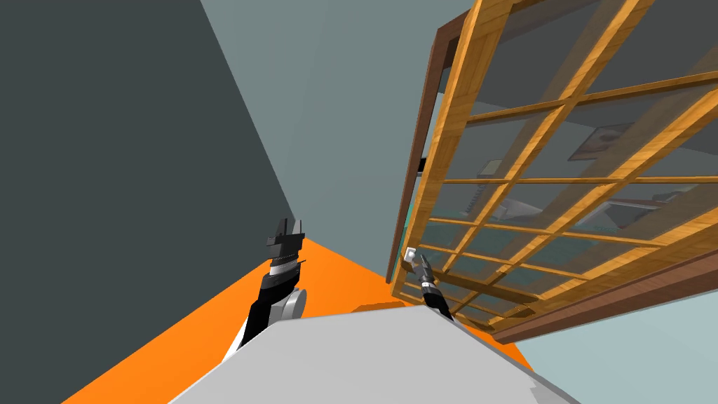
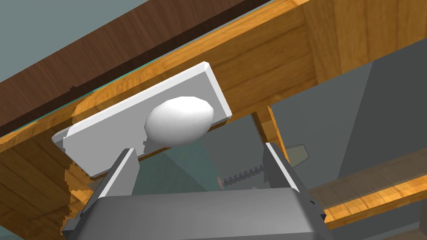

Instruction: Pull the door open

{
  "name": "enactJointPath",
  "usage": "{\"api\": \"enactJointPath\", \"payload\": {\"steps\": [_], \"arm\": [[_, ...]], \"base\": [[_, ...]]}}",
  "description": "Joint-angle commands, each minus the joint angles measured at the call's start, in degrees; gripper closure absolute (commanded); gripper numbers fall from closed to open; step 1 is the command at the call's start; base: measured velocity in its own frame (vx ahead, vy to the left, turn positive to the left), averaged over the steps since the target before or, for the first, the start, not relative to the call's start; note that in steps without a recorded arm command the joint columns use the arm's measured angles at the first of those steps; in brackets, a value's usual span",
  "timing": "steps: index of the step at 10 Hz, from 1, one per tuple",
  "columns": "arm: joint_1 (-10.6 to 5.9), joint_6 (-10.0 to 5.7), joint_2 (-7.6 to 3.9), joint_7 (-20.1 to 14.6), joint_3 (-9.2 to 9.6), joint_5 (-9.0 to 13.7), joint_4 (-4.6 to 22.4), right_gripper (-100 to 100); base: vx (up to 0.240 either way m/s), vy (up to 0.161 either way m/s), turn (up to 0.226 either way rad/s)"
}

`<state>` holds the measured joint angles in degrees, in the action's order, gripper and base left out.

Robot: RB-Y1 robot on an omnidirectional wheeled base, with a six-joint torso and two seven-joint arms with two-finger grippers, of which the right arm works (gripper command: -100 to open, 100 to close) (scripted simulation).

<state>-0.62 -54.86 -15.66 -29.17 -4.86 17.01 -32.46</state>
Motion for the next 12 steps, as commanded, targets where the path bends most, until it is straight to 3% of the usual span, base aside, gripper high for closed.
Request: {"api": "enactJointPath", "payload": {"steps": [1,10,12], "arm": [[-0.12,0.32,0.4,-2.9,0.34,1.0,-0.4,-100],[-1.41,1.45,2.2,-14.7,2.0,5.8,-1.3,-100],[-1.95,1.92,2.96,-18.4,2.69,7.9,-1.6,-100]], "base": [[-0.053,-0.005,0.019],[-0.059,-0.011,0.031],[-0.066,-0.01,0.05]]}}
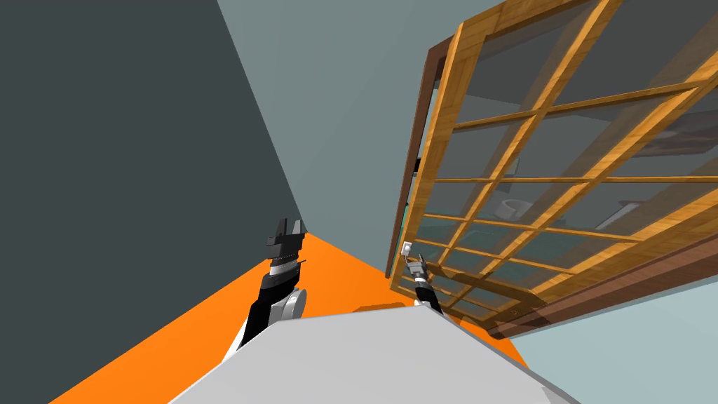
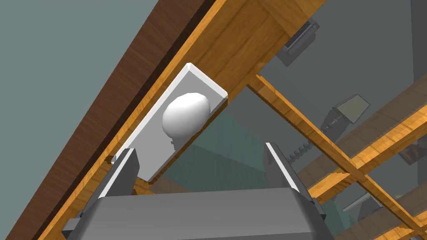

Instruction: Pull the door open

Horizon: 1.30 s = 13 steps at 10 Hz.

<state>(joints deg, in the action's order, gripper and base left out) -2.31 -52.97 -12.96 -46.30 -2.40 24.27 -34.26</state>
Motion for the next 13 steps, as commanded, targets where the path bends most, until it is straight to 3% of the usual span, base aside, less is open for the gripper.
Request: {"api": "enactJointPath", "payload": {"steps": [1,13], "arm": [[-0.25,0.03,0.26,-2.3,0.23,0.6,0.2,-100],[-2.19,1.72,2.98,-19.8,2.72,7.9,-1.2,-100]], "base": [[-0.064,-0.013,0.013],[-0.059,-0.01,0.03]]}}
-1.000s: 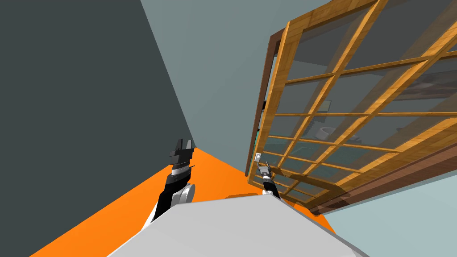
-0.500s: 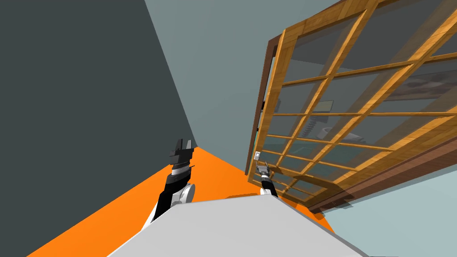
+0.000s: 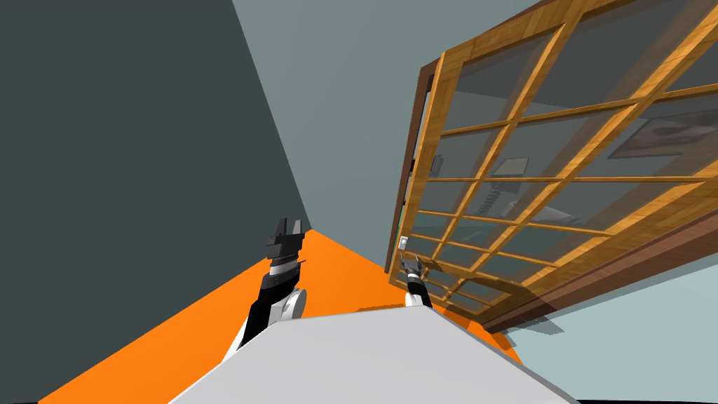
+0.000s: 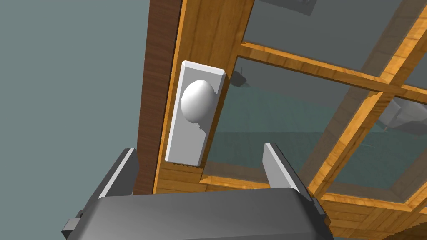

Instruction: Pull the door open

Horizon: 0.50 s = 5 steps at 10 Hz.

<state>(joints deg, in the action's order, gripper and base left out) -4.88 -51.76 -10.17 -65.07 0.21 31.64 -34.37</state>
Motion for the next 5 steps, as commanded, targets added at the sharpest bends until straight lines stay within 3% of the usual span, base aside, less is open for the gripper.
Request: {"api": "enactJointPath", "payload": {"steps": [1,5], "arm": [[0.38,0.51,0.19,-1.8,0.11,0.5,-1.1,-100],[-0.27,1.08,1.09,-8.7,0.94,2.9,-1.5,-100]], "base": [[-0.058,-0.014,0.02],[-0.064,-0.005,0.029]]}}
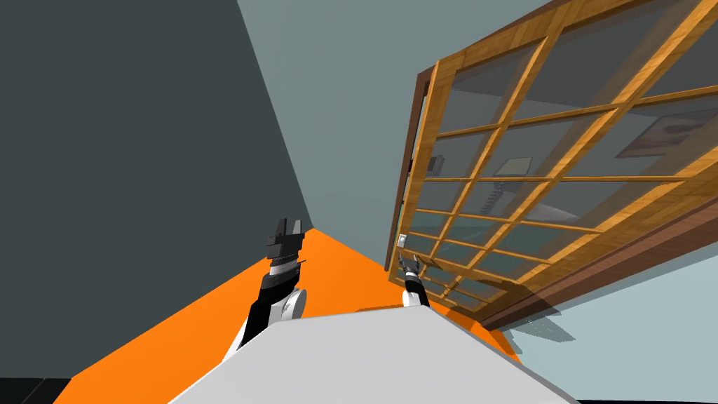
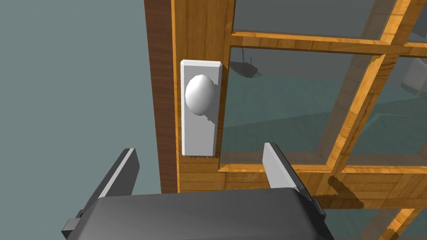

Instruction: Pull the door open

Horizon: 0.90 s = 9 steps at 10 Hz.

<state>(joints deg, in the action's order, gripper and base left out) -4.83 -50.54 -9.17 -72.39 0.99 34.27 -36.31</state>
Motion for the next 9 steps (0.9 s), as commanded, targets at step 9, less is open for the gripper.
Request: {"api": "enactJointPath", "payload": {"steps": [9], "arm": [[1.99,-0.91,-4.61,-9.7,0.36,1.9,1.4,-100]], "base": [[0.084,-0.008,0.049]]}}
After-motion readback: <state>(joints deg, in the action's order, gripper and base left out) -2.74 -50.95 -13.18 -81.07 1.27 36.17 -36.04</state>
